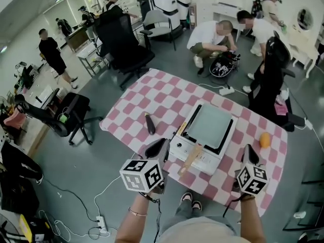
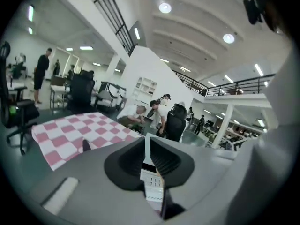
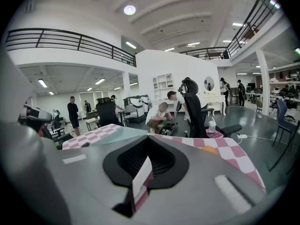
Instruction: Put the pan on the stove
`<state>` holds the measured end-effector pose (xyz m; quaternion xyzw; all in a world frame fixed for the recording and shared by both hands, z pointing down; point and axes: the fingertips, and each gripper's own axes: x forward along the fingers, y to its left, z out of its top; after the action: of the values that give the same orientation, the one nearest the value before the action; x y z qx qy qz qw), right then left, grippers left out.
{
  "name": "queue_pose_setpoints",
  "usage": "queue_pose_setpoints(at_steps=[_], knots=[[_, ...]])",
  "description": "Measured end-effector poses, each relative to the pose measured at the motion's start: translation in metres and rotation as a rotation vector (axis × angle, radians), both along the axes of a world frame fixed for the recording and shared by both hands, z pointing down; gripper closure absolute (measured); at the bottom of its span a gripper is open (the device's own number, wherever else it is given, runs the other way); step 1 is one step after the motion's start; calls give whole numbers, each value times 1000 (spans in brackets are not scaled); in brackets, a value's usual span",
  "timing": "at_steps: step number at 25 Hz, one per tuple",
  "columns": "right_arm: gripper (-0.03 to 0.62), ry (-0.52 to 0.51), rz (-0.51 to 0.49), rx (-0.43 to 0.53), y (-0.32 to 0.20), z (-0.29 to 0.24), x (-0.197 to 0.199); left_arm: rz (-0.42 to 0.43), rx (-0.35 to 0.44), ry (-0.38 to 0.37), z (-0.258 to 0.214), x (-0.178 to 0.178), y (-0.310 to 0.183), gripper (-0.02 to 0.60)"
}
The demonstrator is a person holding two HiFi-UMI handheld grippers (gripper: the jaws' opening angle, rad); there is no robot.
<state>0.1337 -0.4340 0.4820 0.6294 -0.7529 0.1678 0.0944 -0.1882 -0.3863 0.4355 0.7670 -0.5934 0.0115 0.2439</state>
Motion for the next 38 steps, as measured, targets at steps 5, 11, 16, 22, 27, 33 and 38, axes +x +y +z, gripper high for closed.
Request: queue_pose_setpoints(at_steps=[5, 11, 16, 22, 27, 33, 38], knots=[[585, -73, -75, 115, 5, -52, -18, -95, 129, -67, -25, -5, 17, 584], [585, -82, -90, 302, 17, -107, -19, -201, 225, -124, -31, -10, 30, 584], [585, -41, -47, 332, 21, -110, -3, -227, 207, -144, -21, -6, 33, 584], [586, -41, -50, 305, 28, -108, 6, -199, 197, -121, -23, 4, 30, 584], [585, -43, -44, 293, 28, -106, 12, -190, 177, -118, -18, 7, 27, 584], [586, -21, -48, 280, 27, -104, 12, -234, 173, -113, -16, -3, 31, 584], [585, -40, -56, 285, 23, -104, 8, -236, 172, -107, -15, -6, 29, 584]])
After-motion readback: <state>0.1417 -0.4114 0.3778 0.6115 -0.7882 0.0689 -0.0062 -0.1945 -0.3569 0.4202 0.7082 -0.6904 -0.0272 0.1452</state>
